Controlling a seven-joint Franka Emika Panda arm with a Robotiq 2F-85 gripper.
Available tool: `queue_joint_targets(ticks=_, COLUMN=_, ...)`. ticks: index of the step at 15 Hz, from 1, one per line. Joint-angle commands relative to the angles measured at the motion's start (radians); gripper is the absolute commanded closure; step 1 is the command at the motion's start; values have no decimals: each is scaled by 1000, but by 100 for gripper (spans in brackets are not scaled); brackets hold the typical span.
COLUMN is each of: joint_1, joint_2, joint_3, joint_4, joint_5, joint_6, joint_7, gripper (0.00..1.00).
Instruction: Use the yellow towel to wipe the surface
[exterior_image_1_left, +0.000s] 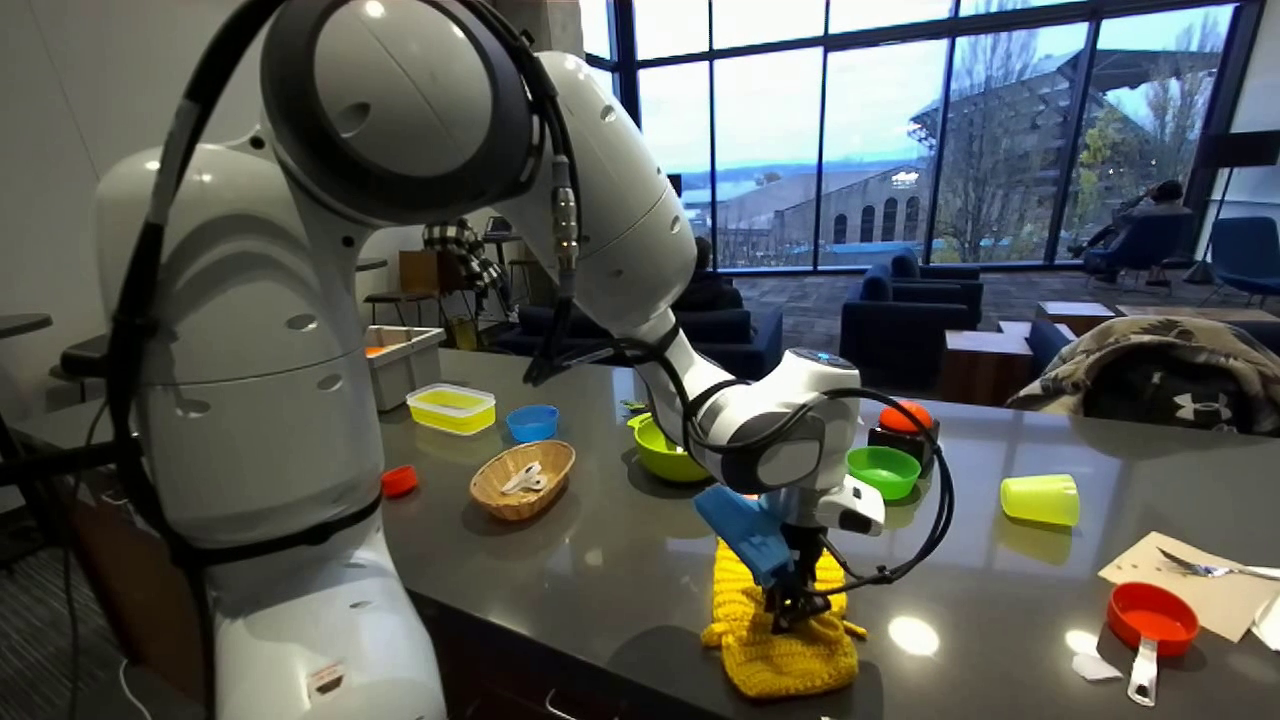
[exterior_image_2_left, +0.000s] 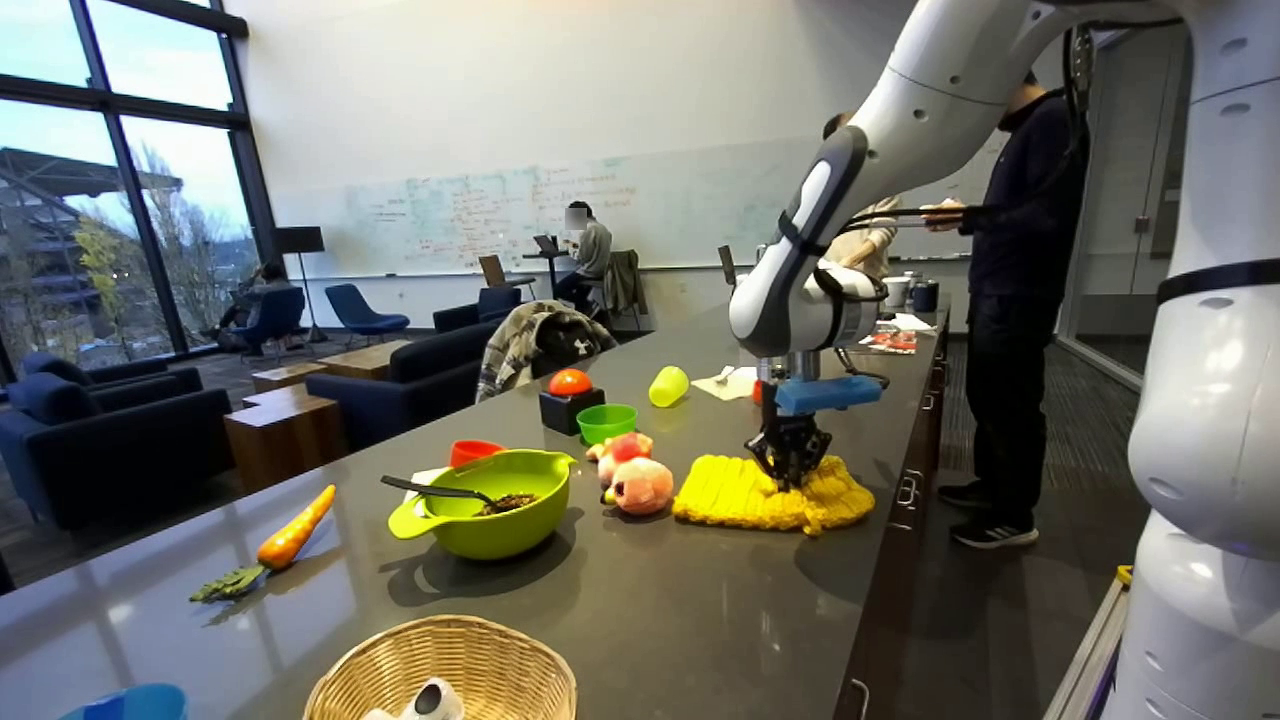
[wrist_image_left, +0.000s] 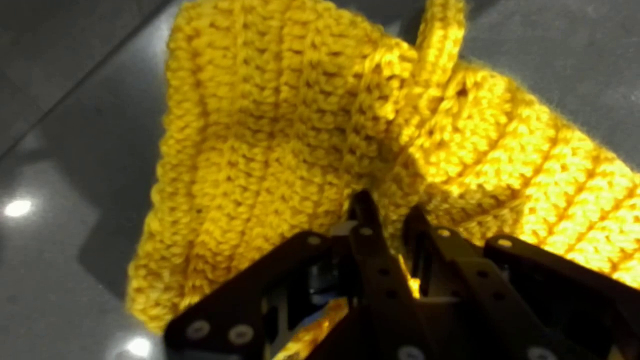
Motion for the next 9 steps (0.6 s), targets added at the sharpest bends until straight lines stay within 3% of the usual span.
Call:
queue_joint_targets(ticks=1, joint_1=0, joint_2=-29, joint_3=-2, joint_4=-10, joint_5=-19, joint_6=-8, joint_7=4, gripper=51)
queue_joint_targets(ticks=8, joint_1=-3, joint_2=-173, joint_3=-3, joint_4=-31, joint_5=-21, joint_6=-81, joint_7=-35, gripper=4)
queue_joint_targets(ticks=9, joint_1=-3, joint_2=-196, joint_3=-3, joint_4=-32, joint_5=-20, joint_6=-91, joint_7=-42, gripper=1)
